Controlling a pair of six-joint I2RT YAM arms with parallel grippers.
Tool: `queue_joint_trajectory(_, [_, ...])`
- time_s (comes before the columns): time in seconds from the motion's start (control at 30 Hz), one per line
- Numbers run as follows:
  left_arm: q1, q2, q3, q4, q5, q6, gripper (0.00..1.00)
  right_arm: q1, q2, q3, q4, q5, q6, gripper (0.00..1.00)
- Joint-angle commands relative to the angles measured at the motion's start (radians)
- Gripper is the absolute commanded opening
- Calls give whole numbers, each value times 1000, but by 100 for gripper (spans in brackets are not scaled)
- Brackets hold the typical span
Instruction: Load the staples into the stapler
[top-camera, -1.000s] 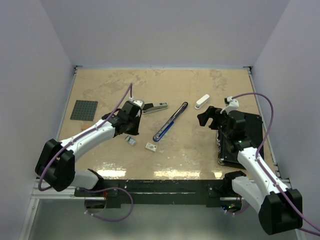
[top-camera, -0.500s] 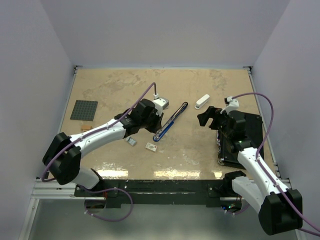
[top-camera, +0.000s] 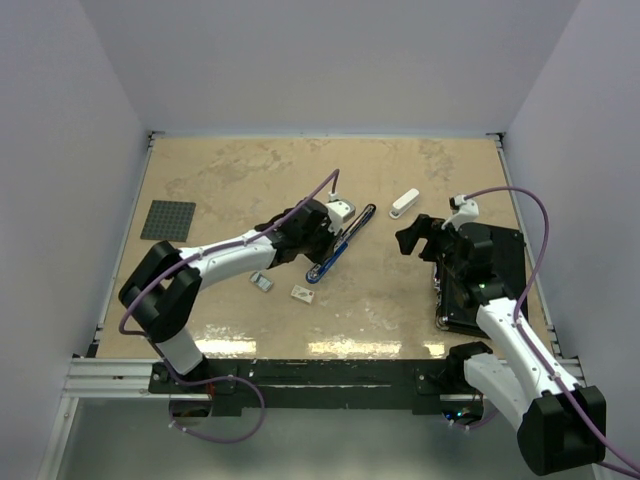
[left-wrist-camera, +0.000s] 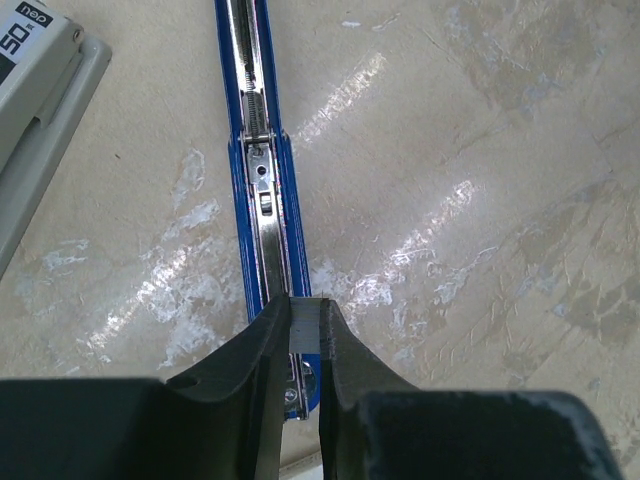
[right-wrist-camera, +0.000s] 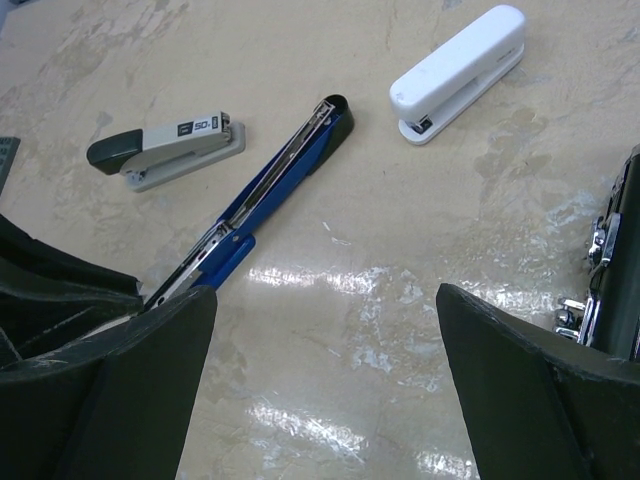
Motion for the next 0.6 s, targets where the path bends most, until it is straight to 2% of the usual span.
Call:
queue_joint_trajectory(0.0, [-6, 17, 49, 36, -9, 45, 1, 2, -19, 4, 3, -5, -21, 97])
queue_joint_trajectory(0.57, [-6, 71, 67, -26, -69, 65, 0, 2, 6, 7, 19, -6, -24, 97])
